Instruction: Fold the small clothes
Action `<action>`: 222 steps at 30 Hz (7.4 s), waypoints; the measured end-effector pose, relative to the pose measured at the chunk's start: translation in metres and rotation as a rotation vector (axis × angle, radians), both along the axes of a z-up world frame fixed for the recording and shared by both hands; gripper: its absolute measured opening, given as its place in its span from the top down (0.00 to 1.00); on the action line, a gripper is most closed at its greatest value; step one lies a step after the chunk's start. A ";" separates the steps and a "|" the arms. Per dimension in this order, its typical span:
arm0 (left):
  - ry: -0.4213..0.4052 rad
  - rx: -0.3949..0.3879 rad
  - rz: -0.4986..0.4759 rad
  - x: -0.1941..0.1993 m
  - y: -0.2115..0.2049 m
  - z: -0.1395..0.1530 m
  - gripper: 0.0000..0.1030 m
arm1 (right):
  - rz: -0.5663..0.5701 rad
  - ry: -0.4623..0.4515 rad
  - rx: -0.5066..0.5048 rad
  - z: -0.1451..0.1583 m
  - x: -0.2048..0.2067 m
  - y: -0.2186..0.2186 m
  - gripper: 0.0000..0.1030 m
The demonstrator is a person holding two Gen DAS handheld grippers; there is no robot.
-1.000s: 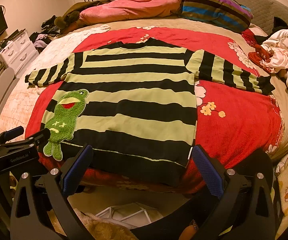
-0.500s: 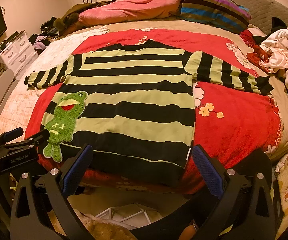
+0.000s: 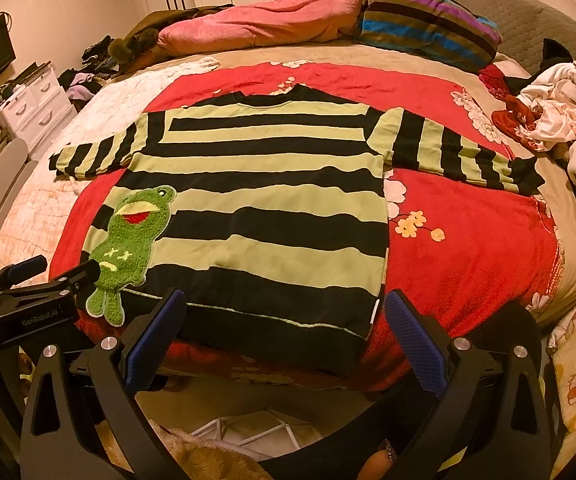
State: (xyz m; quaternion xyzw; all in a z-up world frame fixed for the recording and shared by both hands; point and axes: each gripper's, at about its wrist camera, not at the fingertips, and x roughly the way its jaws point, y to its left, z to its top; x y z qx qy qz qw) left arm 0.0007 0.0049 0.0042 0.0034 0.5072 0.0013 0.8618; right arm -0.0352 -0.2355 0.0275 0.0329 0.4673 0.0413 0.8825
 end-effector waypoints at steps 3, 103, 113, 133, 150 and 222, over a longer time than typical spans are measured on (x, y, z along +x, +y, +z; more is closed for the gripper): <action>0.001 0.001 0.000 0.000 0.000 0.001 0.09 | 0.000 -0.002 0.000 0.000 0.000 0.000 0.04; 0.071 -0.010 -0.031 0.247 -0.085 -0.097 0.09 | -0.870 -0.041 0.114 -0.105 0.202 -0.442 0.20; 0.090 -0.019 -0.025 0.246 -0.085 -0.111 0.09 | -0.796 -0.159 0.318 -0.098 0.192 -0.439 0.90; 0.046 -0.192 0.008 0.213 -0.047 -0.074 0.09 | -0.027 -0.290 0.490 0.028 0.264 -0.150 0.90; -0.017 -0.300 0.113 0.215 0.011 -0.051 0.09 | 0.119 -0.208 0.374 -0.006 0.279 -0.046 0.33; -0.033 -0.045 -0.038 0.283 -0.010 -0.074 0.52 | 0.017 0.040 0.102 -0.103 0.278 -0.071 0.11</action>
